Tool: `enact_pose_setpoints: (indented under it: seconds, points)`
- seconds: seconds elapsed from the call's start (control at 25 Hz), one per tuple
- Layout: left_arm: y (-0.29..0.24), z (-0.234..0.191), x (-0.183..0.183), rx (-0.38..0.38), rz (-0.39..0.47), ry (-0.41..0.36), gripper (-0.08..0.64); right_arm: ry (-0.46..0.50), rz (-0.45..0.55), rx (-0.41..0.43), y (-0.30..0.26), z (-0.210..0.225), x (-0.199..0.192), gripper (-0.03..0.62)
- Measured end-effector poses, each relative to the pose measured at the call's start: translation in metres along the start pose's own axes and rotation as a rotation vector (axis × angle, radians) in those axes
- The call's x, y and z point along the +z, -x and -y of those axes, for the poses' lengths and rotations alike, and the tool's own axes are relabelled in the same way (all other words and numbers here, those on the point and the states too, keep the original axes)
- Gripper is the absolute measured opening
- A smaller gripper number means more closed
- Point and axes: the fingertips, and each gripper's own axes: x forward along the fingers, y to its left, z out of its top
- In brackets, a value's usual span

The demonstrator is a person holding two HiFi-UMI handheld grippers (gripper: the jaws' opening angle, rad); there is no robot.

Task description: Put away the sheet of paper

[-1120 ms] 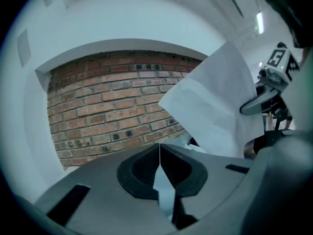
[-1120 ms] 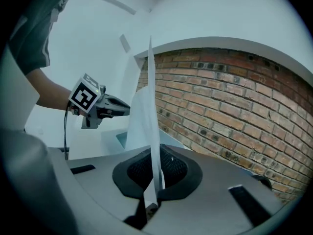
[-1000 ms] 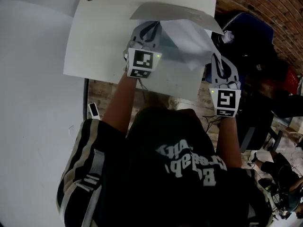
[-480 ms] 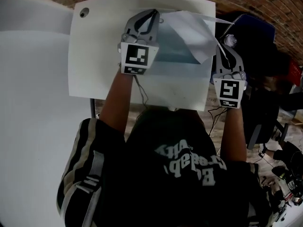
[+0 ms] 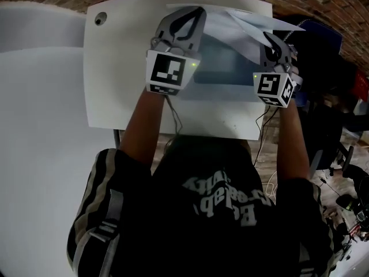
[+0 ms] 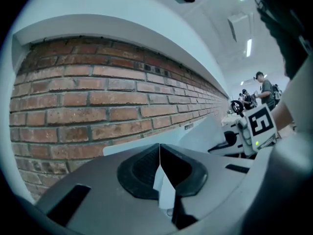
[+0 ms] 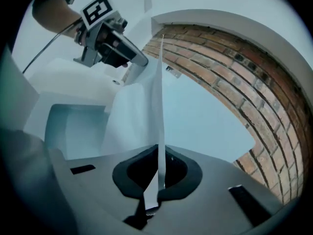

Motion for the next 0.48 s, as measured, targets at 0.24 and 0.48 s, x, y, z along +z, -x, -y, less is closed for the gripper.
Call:
enact_pose_setpoints:
  seconds: [0.24,0.48]
  points:
    - [0.002,-0.008,0.003,-0.023,0.024,0.015,0.003,0.177,-0.048,-0.092,-0.030,-0.013,-0.009,-0.006]
    - [0.003,-0.010,0.002,-0.022,0.023,0.022,0.003,0.260,-0.066,-0.095,-0.050,-0.029,-0.016,-0.006]
